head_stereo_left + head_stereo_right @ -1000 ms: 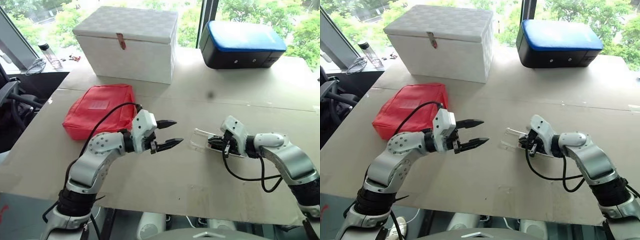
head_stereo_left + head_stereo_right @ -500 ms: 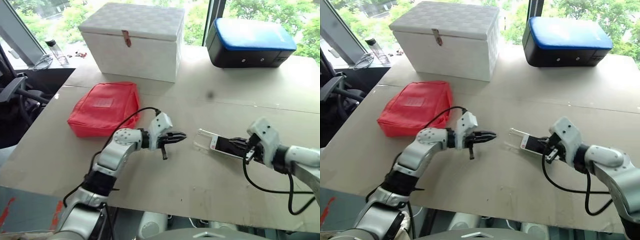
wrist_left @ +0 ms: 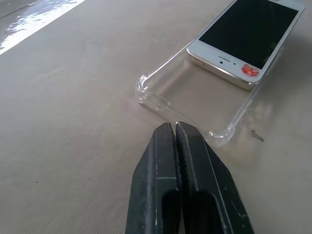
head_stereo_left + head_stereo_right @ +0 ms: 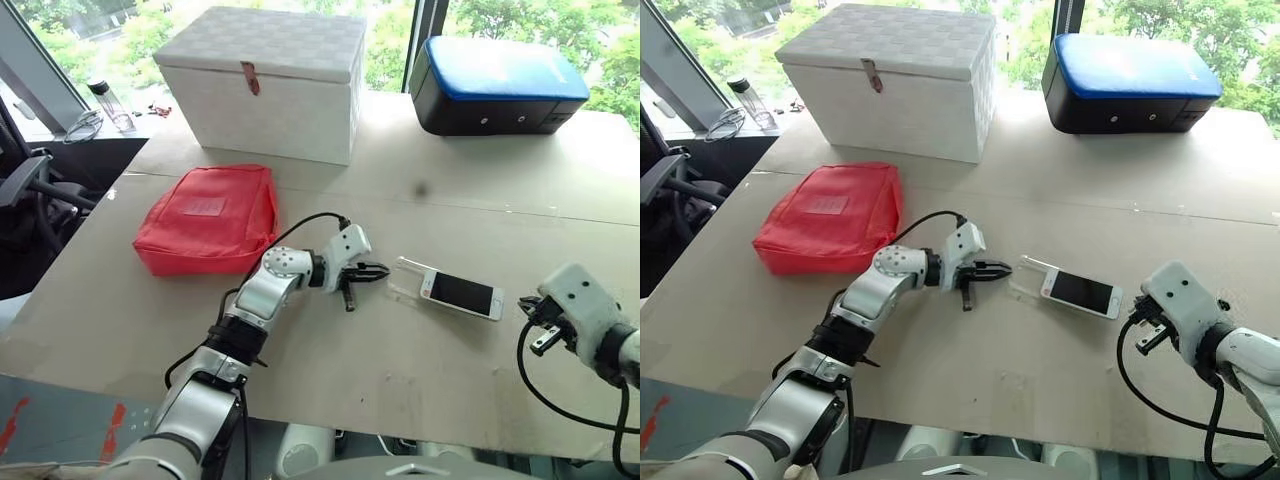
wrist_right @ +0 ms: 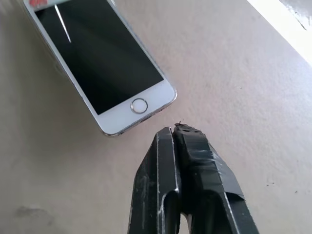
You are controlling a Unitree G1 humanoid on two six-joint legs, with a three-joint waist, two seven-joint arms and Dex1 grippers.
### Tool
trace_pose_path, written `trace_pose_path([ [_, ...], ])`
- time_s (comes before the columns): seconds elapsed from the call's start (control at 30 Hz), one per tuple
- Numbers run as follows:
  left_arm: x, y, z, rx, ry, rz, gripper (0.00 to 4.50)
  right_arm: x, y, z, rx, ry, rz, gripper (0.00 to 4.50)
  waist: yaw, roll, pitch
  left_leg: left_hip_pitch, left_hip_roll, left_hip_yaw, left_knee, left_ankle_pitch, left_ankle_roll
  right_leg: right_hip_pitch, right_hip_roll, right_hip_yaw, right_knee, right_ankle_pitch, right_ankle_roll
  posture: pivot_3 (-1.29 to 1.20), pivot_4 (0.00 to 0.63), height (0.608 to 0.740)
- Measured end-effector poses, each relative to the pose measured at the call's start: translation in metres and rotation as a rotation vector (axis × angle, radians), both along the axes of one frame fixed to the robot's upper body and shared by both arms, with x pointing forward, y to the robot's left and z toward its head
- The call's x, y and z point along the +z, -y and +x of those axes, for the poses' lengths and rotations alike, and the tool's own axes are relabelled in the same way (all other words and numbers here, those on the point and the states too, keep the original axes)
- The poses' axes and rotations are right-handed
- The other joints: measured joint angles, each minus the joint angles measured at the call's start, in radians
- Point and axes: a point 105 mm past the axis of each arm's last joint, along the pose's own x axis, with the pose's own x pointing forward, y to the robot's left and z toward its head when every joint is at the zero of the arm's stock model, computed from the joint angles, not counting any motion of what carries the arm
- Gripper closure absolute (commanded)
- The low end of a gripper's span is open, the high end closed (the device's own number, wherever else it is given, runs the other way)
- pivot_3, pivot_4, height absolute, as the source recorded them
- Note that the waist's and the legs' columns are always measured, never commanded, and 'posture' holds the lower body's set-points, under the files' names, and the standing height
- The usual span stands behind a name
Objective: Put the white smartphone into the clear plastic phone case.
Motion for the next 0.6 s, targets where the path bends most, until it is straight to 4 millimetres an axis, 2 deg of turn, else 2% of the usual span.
trace_pose_path([
  [0.1,0.0,0.003,-0.001,-0.013,0.0,-0.001,4.41,-0.008,-0.012,0.007,0.042,-0.008,-0.025,4.5,-0.002,0.0,0.0,0.0,0.0,0.0,0.0,0.0,0.0,-0.001,0.0,0.0,0.0,0.0,0.0,0.0,0.15,0.74],
  [0.37,0.001,0.006,-0.003,-0.022,0.013,0.004,4.41,-0.01,-0.05,0.018,0.176,-0.001,-0.007,4.5,-0.002,-0.001,0.001,-0.001,0.0,-0.001,-0.001,0.001,0.001,-0.001,0.001,-0.001,0.0,0.0,0.0,0.0,0.15,0.74],
  [0.6,0.0,0.001,-0.004,-0.003,0.006,0.008,4.41,-0.017,-0.057,0.028,0.204,-0.018,-0.038,4.5,-0.005,-0.002,0.001,0.0,0.0,-0.001,0.0,0.0,0.0,0.0,0.001,-0.001,0.0,0.0,0.0,0.0,0.15,0.74],
])
